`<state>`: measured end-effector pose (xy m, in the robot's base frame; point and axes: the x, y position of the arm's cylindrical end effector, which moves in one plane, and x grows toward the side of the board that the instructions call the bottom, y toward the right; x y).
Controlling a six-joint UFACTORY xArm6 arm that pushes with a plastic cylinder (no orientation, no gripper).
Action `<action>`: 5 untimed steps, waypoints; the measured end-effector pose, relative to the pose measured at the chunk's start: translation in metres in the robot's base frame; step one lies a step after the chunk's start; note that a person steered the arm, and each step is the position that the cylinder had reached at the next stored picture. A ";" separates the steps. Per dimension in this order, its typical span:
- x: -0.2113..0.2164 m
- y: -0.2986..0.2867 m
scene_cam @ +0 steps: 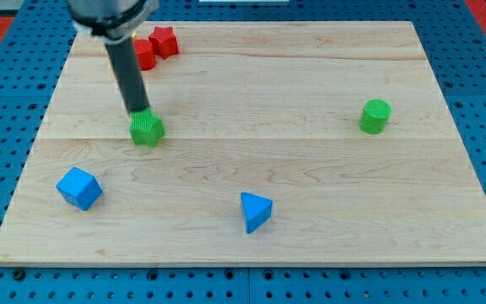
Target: Push blue triangle to the bottom left
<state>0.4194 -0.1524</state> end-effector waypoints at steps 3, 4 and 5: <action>0.052 0.076; 0.053 0.177; 0.083 0.274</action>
<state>0.5020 0.1216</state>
